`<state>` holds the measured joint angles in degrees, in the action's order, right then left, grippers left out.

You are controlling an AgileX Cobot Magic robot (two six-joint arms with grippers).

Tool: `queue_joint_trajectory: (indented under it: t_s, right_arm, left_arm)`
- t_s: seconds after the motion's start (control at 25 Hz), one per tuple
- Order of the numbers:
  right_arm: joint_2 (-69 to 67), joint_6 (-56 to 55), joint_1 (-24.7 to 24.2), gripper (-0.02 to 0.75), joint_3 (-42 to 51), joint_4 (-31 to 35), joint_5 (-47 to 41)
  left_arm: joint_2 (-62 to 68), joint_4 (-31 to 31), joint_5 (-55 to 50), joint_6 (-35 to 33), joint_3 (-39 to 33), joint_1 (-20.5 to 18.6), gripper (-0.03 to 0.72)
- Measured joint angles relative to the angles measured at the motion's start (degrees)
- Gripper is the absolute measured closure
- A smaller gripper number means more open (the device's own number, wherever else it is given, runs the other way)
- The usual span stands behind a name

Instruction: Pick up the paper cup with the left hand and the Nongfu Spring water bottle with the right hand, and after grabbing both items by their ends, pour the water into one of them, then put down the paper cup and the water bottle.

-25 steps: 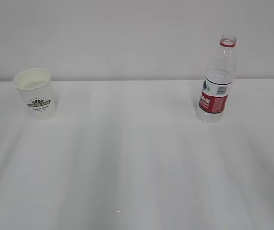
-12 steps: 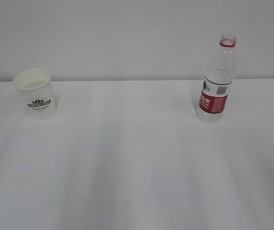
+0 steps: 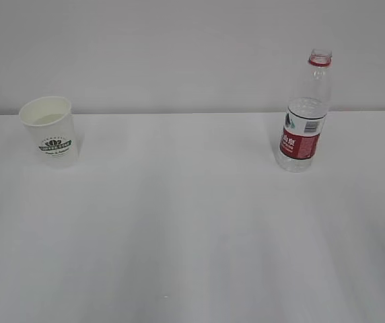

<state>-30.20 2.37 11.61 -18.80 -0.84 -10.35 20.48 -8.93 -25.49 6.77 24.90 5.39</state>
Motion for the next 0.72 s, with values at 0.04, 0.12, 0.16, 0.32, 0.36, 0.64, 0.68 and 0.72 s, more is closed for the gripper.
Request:
queue_joint_trajectory:
  t_s: [0.04,0.12,0.16,0.32,0.36,0.64,0.68,0.72]
  right_arm:
    - [0.4,0.0,0.0,0.149,-0.6,-0.4,-1.4]
    - [1.5,0.0,0.0,0.149,-1.8,-0.6,-4.3]
    - [2.1,0.0,0.0,0.149,-2.2,-0.7,-5.6]
    - [5.1,0.0,0.0,0.150,-3.0,-1.0,-9.7]
    - [6.1,0.0,0.0,0.150,-3.2,-1.0,-10.6]
    - [13.0,0.0,0.0,0.150,-7.6,-3.3,-20.7]
    - [13.9,0.0,0.0,0.150,-8.3,-3.7,-22.1]
    - [14.5,0.0,0.0,0.149,-8.7,-4.0,-23.0]
  left_arm:
    - [-0.1,0.0,-1.4,0.0,1.2,0.0,0.097]
    - [-0.2,0.1,-3.6,0.0,3.3,0.0,0.099]
    - [-0.3,0.3,-4.6,0.0,4.3,0.0,0.101]
    - [-0.3,2.0,-10.5,-3.0,7.5,0.0,0.103]
    - [-0.4,3.2,-11.9,-4.8,8.0,0.0,0.103]
    - [-0.6,12.6,-20.9,-10.7,8.9,0.0,0.109]
    - [-0.6,14.0,-22.1,-12.2,8.9,0.0,0.109]
    - [-0.6,15.3,-23.1,-13.8,8.9,0.0,0.111]
